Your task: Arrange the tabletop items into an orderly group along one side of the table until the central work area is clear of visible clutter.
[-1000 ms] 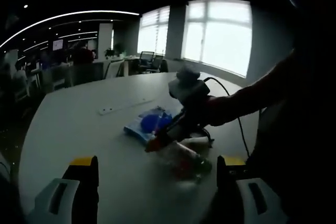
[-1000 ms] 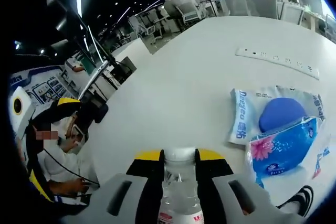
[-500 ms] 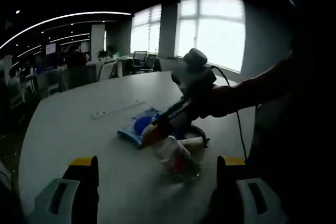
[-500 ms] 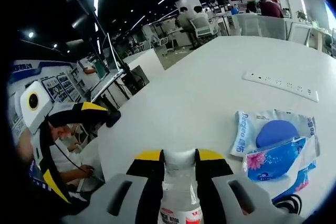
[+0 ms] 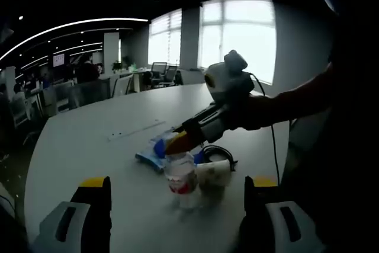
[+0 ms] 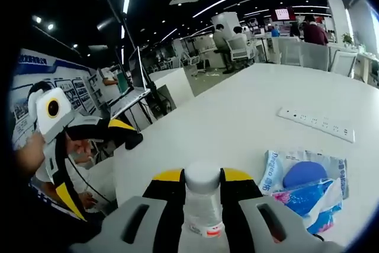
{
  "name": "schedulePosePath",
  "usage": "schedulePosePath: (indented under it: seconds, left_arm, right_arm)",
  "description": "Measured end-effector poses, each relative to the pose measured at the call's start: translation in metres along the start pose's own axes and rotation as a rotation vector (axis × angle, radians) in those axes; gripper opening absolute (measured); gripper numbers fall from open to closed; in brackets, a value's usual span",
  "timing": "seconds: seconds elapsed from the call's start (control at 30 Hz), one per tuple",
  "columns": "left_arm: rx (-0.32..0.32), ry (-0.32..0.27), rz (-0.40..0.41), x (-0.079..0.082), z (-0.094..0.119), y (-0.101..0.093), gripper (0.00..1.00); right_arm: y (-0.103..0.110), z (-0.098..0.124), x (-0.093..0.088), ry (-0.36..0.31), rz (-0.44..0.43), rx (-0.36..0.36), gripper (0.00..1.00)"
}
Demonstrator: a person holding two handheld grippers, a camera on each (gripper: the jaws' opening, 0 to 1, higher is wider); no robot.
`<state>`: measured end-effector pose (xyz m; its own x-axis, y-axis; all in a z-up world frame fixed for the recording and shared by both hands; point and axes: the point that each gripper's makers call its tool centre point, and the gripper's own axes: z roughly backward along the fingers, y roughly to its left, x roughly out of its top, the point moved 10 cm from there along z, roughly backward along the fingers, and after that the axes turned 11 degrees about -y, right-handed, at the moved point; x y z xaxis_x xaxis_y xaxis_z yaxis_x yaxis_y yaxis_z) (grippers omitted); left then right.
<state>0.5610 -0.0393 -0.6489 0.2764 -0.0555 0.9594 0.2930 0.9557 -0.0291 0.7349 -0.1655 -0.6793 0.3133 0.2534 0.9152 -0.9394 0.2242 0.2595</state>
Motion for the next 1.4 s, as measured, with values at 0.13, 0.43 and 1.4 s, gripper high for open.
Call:
schedulePosePath:
  seconds: [0.13, 0.43, 1.4]
  left_arm:
    - [0.005, -0.008, 0.004, 0.000, 0.000, -0.001, 0.91]
    - [0.012, -0.004, 0.014, -0.003, 0.003, -0.002, 0.91]
    - [-0.035, 0.001, -0.019, 0.006, -0.010, 0.016, 0.90]
  right_arm:
    - [0.007, -0.002, 0.003, -0.007, 0.134, 0.027, 0.17]
    - [0.017, -0.001, 0.001, -0.001, 0.212, 0.078, 0.17]
    - [0.010, 0.024, 0.007, -0.091, 0.117, 0.011, 0.31]
